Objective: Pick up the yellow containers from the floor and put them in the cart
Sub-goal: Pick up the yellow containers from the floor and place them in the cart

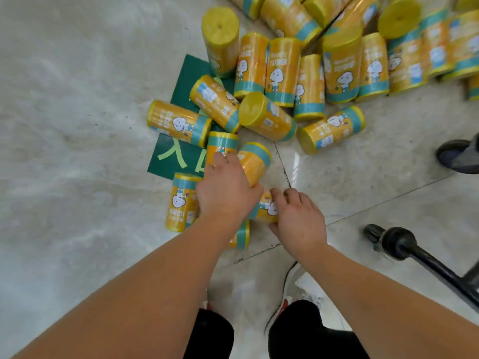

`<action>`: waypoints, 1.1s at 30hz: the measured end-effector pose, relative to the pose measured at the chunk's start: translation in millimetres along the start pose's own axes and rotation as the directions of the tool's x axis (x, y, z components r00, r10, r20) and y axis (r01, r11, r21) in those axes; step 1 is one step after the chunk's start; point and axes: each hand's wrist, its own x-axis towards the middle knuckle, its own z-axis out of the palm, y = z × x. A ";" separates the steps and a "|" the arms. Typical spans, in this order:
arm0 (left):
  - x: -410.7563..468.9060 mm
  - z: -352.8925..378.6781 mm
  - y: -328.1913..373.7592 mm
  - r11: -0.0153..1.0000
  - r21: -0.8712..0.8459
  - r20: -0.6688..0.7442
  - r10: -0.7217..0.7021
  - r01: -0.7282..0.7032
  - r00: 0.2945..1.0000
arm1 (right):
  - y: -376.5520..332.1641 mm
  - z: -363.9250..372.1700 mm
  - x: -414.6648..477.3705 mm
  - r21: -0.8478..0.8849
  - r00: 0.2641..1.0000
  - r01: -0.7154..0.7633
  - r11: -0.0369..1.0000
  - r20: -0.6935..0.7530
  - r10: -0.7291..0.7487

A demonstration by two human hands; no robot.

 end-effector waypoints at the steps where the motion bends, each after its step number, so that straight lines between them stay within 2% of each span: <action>1: -10.2 -18.0 0.1 0.999 -0.036 -0.012 -0.022 0.022 1.000 | 0.3 -20.6 -8.1 0.023 1.000 -0.020 1.000 0.021 0.019; 3: -35.1 -63.7 3.1 0.989 -0.133 -0.026 -0.075 0.071 0.997 | -0.6 -72.4 -26.0 0.090 0.997 -0.056 0.994 0.057 0.051; 5: -63.5 -120.7 9.3 0.955 -0.275 -0.023 -0.126 0.115 0.992 | -3.4 -136.1 -45.4 0.146 0.995 -0.101 0.984 0.032 0.097; 7: -92.7 -182.9 16.3 0.888 -0.437 -0.006 -0.162 0.143 0.987 | -7.0 -207.1 -66.1 0.219 0.986 -0.162 0.962 0.009 0.164; 9: -122.1 -248.9 26.7 0.776 -0.616 0.003 -0.172 0.137 0.985 | -8.9 -280.3 -88.9 0.344 0.965 -0.246 0.906 0.003 0.261; 11: -154.8 -314.3 43.6 0.687 -0.721 -0.012 -0.149 0.094 0.989 | -7.8 -353.0 -116.1 0.499 0.931 -0.292 0.816 -0.048 0.363; 14: -205.2 -402.3 82.5 0.622 -0.783 -0.076 -0.062 -0.021 0.995 | 2.0 -455.9 -159.7 0.700 0.853 -0.297 0.649 -0.111 0.509; 16: -237.1 -448.6 117.1 0.598 -0.795 -0.122 0.010 -0.104 0.992 | 17.4 -514.8 -190.0 0.808 0.794 -0.256 0.531 -0.138 0.593; 19: -285.4 -495.6 177.4 0.552 -0.797 -0.199 0.141 -0.244 0.970 | 55.7 -580.3 -239.0 0.930 0.708 -0.108 0.351 -0.176 0.684; 21: -318.3 -511.3 220.8 0.503 -0.802 -0.233 0.232 -0.322 0.944 | 90.1 -607.0 -274.0 0.957 0.651 -0.057 0.283 -0.179 0.738; 24: -363.3 -509.6 284.9 0.465 -0.801 -0.213 0.366 -0.376 0.906 | 151.2 -622.4 -327.1 0.967 0.574 -0.052 0.247 -0.174 0.800; 28: -416.4 -458.0 371.3 0.500 -0.771 -0.139 0.471 -0.394 0.871 | 244.9 -597.9 -402.8 0.975 0.523 -0.123 0.186 -0.095 0.847; 33: -461.3 -352.4 459.1 0.606 -0.709 0.011 0.522 -0.361 0.853 | 350.0 -520.1 -484.1 0.965 0.434 -0.244 0.097 0.019 0.901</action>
